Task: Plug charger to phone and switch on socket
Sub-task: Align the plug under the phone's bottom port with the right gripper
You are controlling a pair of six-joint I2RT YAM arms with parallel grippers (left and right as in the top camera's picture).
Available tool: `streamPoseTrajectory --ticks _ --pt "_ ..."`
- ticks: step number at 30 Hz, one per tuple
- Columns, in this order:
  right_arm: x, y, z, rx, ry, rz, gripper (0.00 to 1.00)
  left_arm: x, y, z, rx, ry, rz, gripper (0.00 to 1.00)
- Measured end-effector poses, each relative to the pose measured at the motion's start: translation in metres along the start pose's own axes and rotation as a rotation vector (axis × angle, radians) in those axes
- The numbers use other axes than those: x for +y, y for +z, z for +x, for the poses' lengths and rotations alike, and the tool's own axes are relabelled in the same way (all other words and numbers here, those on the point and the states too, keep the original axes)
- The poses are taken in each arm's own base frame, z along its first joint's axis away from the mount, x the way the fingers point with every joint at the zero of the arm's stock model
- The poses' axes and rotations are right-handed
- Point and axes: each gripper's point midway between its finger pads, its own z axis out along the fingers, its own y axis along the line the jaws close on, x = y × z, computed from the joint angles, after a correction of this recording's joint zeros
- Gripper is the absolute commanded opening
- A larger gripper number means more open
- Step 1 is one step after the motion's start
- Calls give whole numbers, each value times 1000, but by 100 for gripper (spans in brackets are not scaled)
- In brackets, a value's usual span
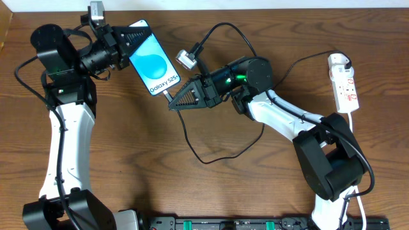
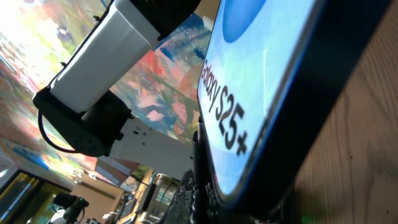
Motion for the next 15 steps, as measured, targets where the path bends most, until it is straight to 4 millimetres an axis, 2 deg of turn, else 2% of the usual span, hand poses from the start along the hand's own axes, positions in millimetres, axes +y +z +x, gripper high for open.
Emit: streamPoseTrajectory --ticks 15 --pt "0 -1 -1 -6 -4 2 1 2 -6 -5 -18 -9 -5 7"
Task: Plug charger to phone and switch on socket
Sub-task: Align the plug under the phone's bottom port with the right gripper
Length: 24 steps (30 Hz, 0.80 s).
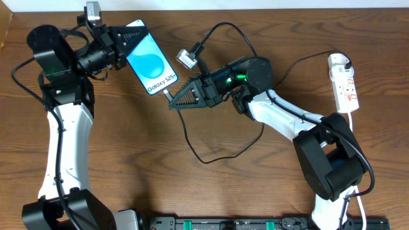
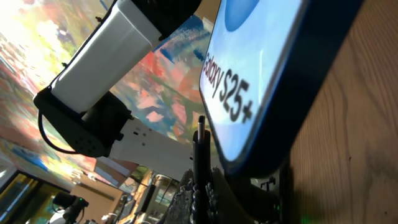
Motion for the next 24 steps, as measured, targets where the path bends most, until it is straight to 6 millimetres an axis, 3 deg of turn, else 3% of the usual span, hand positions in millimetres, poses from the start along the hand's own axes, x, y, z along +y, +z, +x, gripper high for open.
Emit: streamPoseTrajectory --ticks 24 --pt "0 0 -1 -5 -2 0 1 -2 0 4 25 -10 9 7"
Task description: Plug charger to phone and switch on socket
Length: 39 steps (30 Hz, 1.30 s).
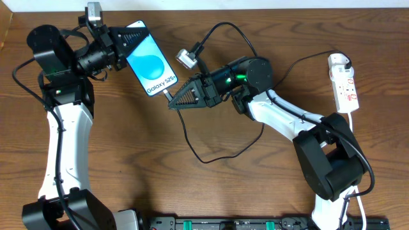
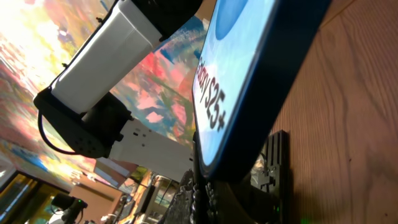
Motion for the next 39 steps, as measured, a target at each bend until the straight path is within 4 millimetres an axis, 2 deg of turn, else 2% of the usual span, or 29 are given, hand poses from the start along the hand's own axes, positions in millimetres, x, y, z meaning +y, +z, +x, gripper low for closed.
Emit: streamPoseTrajectory --ticks 10,29,39 --pt "-6 0 1 6 62 6 1 0 1 1 3 20 1 7" --pt "-6 0 0 1 66 7 1 -1 1 4 22 50 9 7" --pt "-6 0 1 3 66 7 1 -1 13 5 6 69 0 8"
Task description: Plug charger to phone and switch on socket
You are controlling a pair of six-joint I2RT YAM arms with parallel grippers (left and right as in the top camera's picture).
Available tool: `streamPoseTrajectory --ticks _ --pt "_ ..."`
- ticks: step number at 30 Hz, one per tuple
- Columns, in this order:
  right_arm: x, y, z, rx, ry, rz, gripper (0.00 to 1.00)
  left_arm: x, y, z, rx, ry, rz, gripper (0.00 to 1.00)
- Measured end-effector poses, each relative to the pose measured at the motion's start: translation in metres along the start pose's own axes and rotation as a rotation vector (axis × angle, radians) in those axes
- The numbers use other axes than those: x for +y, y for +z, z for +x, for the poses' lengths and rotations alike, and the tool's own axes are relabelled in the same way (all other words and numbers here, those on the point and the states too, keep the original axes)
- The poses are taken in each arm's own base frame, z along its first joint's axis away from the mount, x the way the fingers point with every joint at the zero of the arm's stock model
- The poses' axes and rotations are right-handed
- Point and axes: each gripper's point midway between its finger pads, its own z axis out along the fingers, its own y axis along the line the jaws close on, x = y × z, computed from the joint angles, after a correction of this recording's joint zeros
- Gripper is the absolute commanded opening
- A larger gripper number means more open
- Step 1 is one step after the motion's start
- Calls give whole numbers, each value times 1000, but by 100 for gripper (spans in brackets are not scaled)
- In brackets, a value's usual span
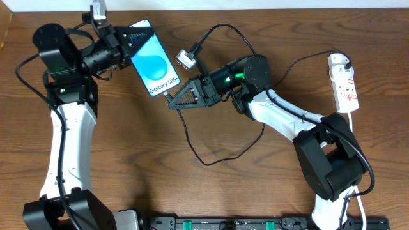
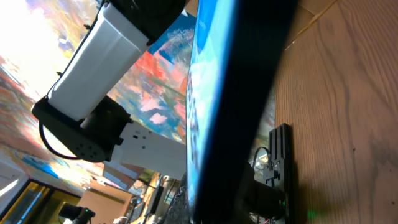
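A dark phone (image 1: pixel 153 66) with a lit blue screen reading "Galaxy S25+" is held off the table by my left gripper (image 1: pixel 130 42), which is shut on its upper end. My right gripper (image 1: pixel 171 102) is shut on the charger plug (image 1: pixel 167 95), right at the phone's bottom edge. In the right wrist view the phone (image 2: pixel 242 93) stands almost edge-on and fills the middle, hiding the plug and my fingertips. The black cable (image 1: pixel 192 145) loops over the table to a silver adapter (image 1: pixel 186 59). The white socket strip (image 1: pixel 344 82) lies at the far right.
The left arm's white link (image 2: pixel 118 56) shows behind the phone in the right wrist view. The right arm's base (image 1: pixel 329 160) stands at the lower right. A black rail (image 1: pixel 223 223) runs along the table's front edge.
The phone and left gripper have shifted slightly right, toward the right gripper. In the right wrist view the phone has turned more edge-on and now covers the plug.
At first the phone's bottom edge was against the plug held by the right gripper. Then the phone sat a little farther left, with the plug tip showing just off its edge. It then lay over the plug, and now it presses in closer, edge-on.
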Motion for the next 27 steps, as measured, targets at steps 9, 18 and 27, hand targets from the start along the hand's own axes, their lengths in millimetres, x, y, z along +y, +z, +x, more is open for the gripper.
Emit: streamPoseTrajectory --ticks 9,18,27 --pt "0 1 -3 -18 1 -2 1 2 7 -3 -34 4 -17 7" --pt "0 -1 -15 -87 0 -1 1 6 -4 -11 -59 -2 -28 8" --pt "-5 -5 -28 -162 42 9 1 6 -9 -14 -66 2 -29 8"
